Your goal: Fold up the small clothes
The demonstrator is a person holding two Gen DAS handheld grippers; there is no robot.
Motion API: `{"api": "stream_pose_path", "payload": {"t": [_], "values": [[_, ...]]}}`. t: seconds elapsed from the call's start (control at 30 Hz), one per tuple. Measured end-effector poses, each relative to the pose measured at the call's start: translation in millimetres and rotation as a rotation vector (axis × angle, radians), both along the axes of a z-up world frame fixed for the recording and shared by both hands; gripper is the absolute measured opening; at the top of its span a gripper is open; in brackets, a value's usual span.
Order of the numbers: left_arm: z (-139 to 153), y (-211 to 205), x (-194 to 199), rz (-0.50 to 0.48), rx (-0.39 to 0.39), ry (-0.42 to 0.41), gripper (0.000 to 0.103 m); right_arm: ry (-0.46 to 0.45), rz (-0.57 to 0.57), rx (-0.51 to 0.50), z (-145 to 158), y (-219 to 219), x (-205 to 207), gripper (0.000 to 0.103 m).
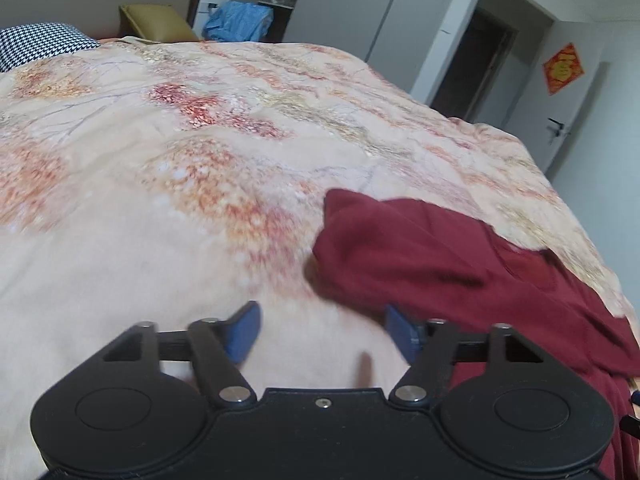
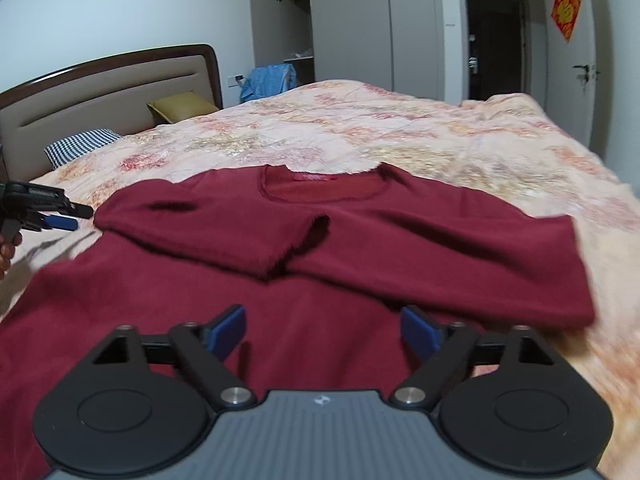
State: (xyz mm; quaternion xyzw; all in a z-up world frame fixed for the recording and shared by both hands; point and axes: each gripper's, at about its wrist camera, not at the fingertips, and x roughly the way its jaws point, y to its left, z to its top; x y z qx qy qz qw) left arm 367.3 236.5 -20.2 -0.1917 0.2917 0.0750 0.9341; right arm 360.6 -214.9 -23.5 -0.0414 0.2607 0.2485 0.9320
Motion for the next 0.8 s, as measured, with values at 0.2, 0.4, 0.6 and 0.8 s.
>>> {"api": "stream_pose_path", "payload": {"t": [0.2,0.4,0.6,0.8], "values": [[-0.9,-34.0,-55.0,-0.083,0.0,-0.006,0.102,-0.015,-0.029,-0.041,-5.3,-24.3,-58.1,0.103],[-8.4,-68.5,-103.3,-0.169,-0.047,0.014,0.102,0.041,-0.085,-0.009,-12.7,-49.4,-99.0,0.103],[-21.7,-92.3,-149.7,-0.226,-0.039,0.047,0.102,0.12,-0.12,0.102,-17.5,-79.8,-133.6,0.086],[-20.8,-100.5,-180.5,-0.258,-0.031,0.076,0.084,0.158,-0.139,0.178,-18.0,-99.8,-166.6,0.073]]}}
